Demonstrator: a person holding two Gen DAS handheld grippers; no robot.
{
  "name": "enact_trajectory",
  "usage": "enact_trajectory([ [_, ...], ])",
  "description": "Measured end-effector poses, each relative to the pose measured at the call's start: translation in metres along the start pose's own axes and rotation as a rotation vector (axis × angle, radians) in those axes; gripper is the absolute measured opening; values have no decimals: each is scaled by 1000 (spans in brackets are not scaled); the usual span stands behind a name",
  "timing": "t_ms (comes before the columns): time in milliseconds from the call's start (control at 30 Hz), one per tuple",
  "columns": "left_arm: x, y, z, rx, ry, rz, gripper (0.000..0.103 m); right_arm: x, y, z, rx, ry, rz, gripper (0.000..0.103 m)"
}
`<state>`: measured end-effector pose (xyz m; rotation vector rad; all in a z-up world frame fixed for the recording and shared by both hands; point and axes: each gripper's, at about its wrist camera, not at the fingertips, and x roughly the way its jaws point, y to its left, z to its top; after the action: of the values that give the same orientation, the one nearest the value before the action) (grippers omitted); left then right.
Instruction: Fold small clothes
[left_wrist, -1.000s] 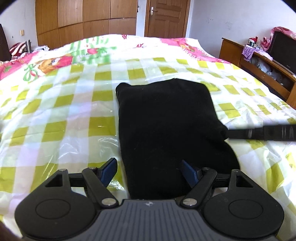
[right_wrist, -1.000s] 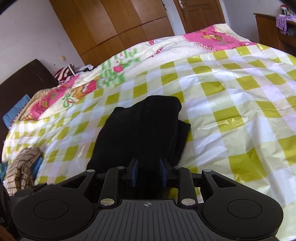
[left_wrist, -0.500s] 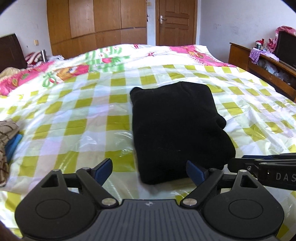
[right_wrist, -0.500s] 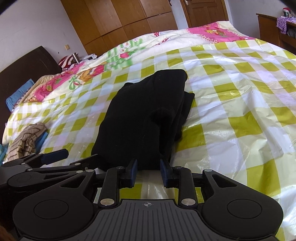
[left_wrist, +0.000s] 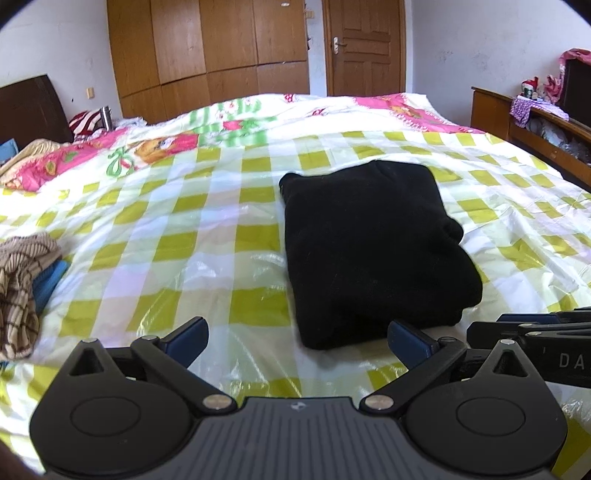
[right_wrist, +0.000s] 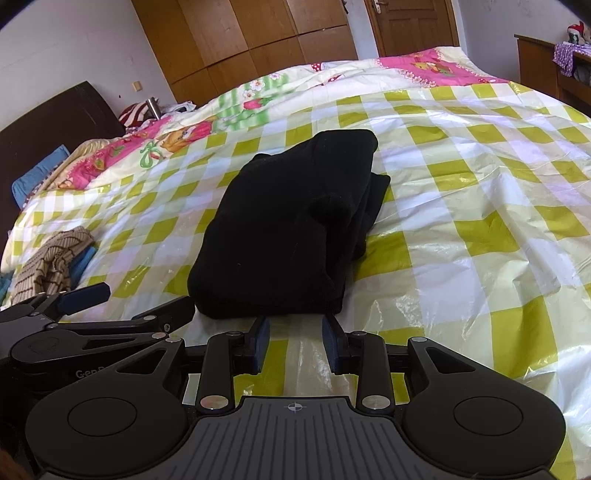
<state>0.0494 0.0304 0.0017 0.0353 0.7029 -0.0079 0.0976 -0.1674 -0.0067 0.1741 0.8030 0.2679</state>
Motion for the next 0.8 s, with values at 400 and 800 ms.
enact_trajectory([
  [400, 9, 8, -15, -66, 80, -32, 103, 3, 6, -14, -35, 17, -28, 33],
  [800, 8, 4, -21, -62, 116, -41, 103, 7, 7, -20, -42, 38, -52, 36],
])
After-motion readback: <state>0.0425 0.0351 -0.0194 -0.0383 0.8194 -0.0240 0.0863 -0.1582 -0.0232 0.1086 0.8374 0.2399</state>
